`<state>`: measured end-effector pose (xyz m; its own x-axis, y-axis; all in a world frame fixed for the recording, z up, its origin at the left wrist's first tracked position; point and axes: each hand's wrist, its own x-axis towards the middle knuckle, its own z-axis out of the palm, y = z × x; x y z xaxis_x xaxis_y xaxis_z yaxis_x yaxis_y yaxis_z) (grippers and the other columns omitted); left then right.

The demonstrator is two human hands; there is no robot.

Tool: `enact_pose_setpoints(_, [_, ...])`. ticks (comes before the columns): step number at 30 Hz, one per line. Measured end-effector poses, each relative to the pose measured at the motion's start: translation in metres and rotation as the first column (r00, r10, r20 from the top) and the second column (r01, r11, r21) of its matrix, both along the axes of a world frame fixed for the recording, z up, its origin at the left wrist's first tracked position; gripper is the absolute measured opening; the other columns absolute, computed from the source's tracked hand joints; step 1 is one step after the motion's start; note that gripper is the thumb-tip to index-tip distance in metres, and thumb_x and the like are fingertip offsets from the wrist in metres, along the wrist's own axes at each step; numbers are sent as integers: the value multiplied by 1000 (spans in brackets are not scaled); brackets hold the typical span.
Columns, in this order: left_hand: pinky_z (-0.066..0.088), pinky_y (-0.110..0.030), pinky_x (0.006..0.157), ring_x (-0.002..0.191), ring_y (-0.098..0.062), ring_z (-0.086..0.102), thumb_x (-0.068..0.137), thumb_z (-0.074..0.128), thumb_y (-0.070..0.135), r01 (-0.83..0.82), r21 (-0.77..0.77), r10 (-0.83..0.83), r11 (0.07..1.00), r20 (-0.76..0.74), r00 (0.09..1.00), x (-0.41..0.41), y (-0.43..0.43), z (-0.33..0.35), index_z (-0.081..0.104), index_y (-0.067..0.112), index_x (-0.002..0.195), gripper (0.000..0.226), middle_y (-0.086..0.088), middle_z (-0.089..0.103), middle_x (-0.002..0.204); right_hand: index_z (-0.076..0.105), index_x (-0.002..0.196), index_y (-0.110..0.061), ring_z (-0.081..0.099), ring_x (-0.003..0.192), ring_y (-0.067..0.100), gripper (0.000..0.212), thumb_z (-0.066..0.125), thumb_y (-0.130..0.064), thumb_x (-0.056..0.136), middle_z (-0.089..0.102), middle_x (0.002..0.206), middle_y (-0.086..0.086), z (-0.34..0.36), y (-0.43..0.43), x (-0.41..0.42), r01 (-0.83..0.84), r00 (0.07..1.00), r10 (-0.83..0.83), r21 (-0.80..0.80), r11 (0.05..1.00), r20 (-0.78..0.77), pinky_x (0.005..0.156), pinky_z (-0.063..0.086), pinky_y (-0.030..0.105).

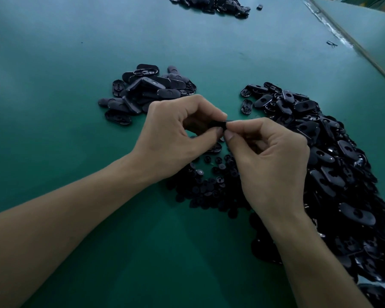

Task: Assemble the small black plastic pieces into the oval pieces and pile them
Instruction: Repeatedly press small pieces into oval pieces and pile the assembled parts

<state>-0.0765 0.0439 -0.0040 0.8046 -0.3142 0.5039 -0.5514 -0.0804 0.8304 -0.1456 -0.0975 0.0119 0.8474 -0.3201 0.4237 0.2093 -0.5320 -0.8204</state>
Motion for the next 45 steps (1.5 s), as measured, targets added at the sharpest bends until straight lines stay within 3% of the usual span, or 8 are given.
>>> enact_pose_setpoints(4, [59,-29,75,78,-17,74,82,74,4,-12,-9,12,1000,-11,1000,2,1,0,68,19,95,21,-3,75,88,79,100,-21,71,69,12,17,71,-9,91,75,81,-16,-2,3,0,-36,999,38,50,998,-26,66,59,33])
enact_pose_setpoints(9, [55,-24,74,76,-12,71,83,75,4,-27,8,27,1000,4,1000,3,-1,0,66,25,95,26,6,73,87,79,101,-21,71,79,8,17,71,-10,91,76,88,-10,0,-2,1,-72,996,76,90,993,-44,74,57,25])
enact_pose_setpoints(13, [58,-29,72,75,-21,72,82,75,4,-15,-9,14,1000,-18,1000,1,-1,0,66,24,97,26,1,74,87,71,112,-32,67,89,10,29,72,-14,89,69,101,-5,-1,-7,3,-73,996,74,14,997,-55,74,53,23])
enact_pose_setpoints(15, [59,-30,73,75,-22,72,82,74,2,4,-16,-4,1000,-41,999,1,-1,1,66,21,98,26,1,74,86,71,117,-28,69,92,7,30,72,-13,90,71,105,-8,-1,-9,4,-103,991,107,48,993,-83,80,55,23])
enact_pose_setpoints(18, [60,-32,73,77,-21,73,81,74,0,39,-24,-40,999,-81,996,2,0,1,66,22,97,28,6,74,85,74,109,-25,71,91,3,24,72,-10,90,74,96,-14,-1,-14,6,-119,988,124,65,991,-88,85,56,23])
enact_pose_setpoints(23, [57,-23,71,74,-11,71,81,77,4,55,-31,-57,998,-84,995,3,1,1,66,26,94,28,4,73,84,68,94,-35,72,85,4,26,73,-9,90,74,87,-13,1,-17,6,-143,987,146,52,988,-68,80,56,21])
enact_pose_setpoints(33, [57,-19,72,76,-9,73,78,83,5,95,-111,-114,989,-171,979,6,2,-1,71,20,93,24,0,76,83,71,91,-30,73,75,10,20,77,-11,86,75,80,-8,6,-21,5,-193,974,203,102,976,-104,71,57,22])
enact_pose_setpoints(45, [56,-17,73,76,-5,72,78,82,1,119,-113,-139,986,-192,972,8,2,-1,71,19,93,26,8,76,82,72,92,-27,73,77,10,18,77,-11,87,76,83,-7,6,-23,4,-204,971,215,113,972,-101,71,57,20])
